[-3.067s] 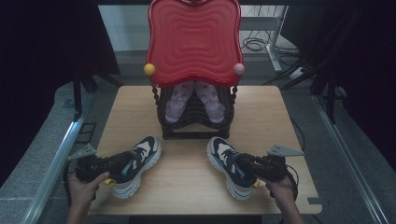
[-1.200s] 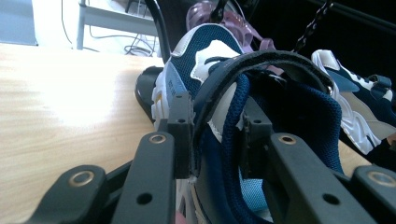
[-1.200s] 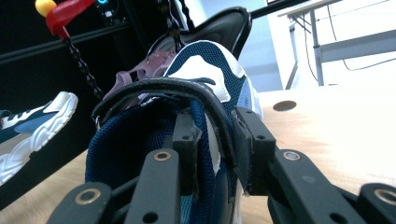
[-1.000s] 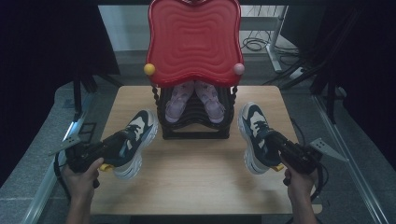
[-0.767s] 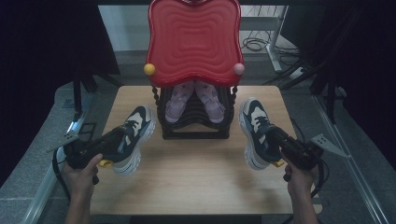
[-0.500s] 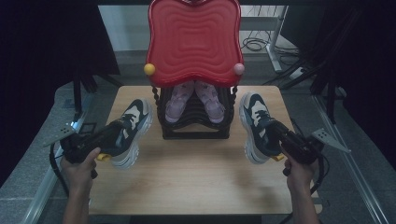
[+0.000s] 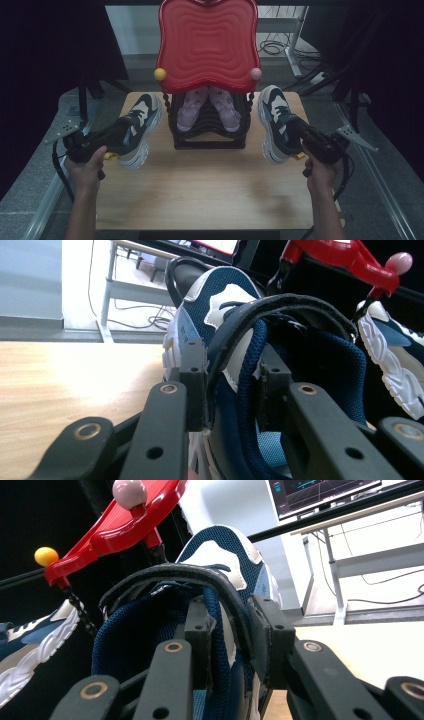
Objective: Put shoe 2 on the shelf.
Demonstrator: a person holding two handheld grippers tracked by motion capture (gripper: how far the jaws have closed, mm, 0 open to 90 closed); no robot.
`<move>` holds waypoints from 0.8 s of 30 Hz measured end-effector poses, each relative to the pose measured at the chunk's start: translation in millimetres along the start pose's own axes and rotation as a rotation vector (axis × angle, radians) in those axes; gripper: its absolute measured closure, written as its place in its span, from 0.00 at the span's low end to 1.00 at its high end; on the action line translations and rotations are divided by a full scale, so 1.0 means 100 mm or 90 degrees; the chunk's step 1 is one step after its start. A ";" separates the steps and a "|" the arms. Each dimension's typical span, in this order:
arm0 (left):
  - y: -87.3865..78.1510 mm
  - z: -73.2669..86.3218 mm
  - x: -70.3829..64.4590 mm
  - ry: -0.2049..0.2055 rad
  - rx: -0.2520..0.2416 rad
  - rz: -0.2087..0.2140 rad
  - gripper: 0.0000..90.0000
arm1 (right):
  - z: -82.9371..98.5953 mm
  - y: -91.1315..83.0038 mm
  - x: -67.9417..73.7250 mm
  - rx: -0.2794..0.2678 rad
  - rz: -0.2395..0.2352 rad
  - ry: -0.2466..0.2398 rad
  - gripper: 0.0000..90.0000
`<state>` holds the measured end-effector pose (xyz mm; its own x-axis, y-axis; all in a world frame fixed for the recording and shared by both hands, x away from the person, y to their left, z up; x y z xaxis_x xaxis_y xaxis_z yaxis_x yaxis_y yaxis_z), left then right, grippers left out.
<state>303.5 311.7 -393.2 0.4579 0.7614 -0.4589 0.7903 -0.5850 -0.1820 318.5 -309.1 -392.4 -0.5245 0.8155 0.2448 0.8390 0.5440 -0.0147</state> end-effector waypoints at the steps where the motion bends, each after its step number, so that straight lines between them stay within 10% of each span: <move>1: 0.00 -0.02 0.00 0.000 -0.002 -0.001 0.79 | -0.01 0.01 0.00 0.002 0.003 -0.003 0.80; 24: 0.11 -0.45 -0.05 0.003 -0.037 -0.015 0.79 | -0.40 0.21 0.05 -0.020 0.012 -0.023 0.79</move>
<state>327.4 313.8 -353.9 0.4412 0.7758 -0.4510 0.8228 -0.5504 -0.1419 339.5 -301.3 -352.8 -0.5128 0.8325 0.2097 0.8527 0.5223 0.0116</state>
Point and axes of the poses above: each handheld gripper's, and its own axes: y roughly forward along the jaws, z roughly out of its underside, x roughly to its left, the point moved 1 cm from there along y, roughly forward along the jaws, and after that the axes turned 7 degrees about -y, right-handed, at the moved point
